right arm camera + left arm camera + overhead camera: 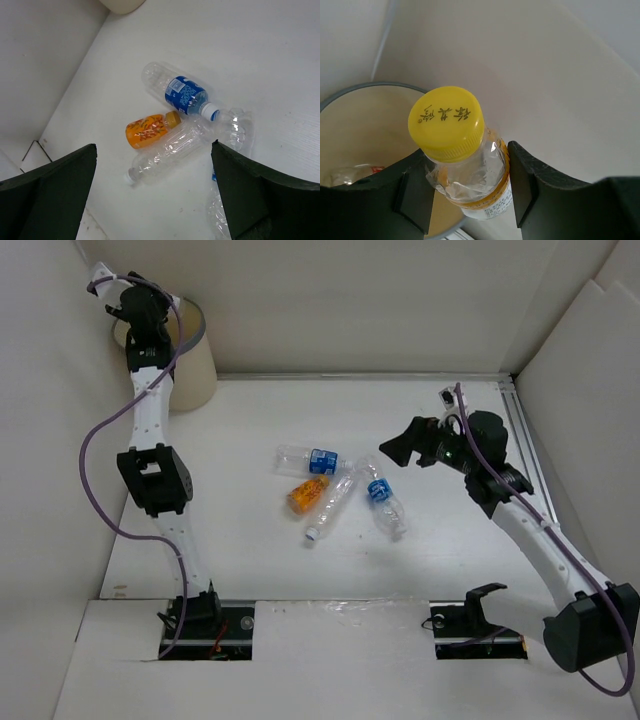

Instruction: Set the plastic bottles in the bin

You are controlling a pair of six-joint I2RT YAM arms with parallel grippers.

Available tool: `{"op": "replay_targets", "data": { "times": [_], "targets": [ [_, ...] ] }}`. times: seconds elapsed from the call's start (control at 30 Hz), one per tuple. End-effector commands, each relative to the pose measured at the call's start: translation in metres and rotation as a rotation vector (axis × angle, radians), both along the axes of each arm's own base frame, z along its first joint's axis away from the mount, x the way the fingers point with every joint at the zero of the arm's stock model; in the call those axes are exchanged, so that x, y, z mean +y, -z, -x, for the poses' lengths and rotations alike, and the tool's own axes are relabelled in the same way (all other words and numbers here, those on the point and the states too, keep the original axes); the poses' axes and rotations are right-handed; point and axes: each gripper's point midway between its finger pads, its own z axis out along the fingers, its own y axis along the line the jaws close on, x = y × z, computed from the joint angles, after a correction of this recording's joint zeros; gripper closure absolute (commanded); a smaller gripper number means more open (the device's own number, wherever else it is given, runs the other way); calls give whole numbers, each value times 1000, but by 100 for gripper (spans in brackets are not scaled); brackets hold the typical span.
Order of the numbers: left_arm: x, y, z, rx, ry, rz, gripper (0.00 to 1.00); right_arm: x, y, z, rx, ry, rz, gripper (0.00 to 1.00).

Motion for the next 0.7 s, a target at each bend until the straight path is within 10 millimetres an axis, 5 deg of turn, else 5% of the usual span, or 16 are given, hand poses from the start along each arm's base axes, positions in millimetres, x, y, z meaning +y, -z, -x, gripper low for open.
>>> {"op": "replay_targets", "data": {
  "times": [0.0, 0.07, 0.1, 0.17, 0.3, 0.4, 0.43, 0.53, 0.57, 0.6, 0.67],
  "targets": [
    [32, -13, 7, -24, -186, -16, 79, -6, -13, -2, -63, 51, 29, 0],
    [35, -2, 2, -20, -197, 11, 57, -2, -11, 0, -50, 63, 44, 0],
    [41, 4, 1, -10, -198, 11, 25, -5, -8, -1, -43, 74, 59, 0],
    [38, 8, -4, -13, -179, 23, 0, -2, -1, 0, -16, 85, 81, 0],
    [30, 0, -12, -31, -98, -1, 0, -4, 30, -8, 76, 172, 209, 0],
    [14, -33, 0, -73, -20, -27, 0, -5, 61, -7, 161, 233, 318, 0],
    [8, -52, 11, -95, 1, -34, 0, -2, 80, -8, 207, 228, 359, 0],
    [-18, -71, 27, -92, 106, -48, 0, -2, 109, -11, 287, 248, 414, 0],
    [-39, -96, 45, -121, 169, -62, 0, -3, 119, -9, 309, 245, 430, 0],
    [-50, -84, 47, -84, 206, -57, 0, 1, 124, -10, 319, 230, 428, 0],
    [-72, -100, 75, -71, 251, -65, 0, 2, 140, -11, 363, 232, 446, 0]
  ]
}}
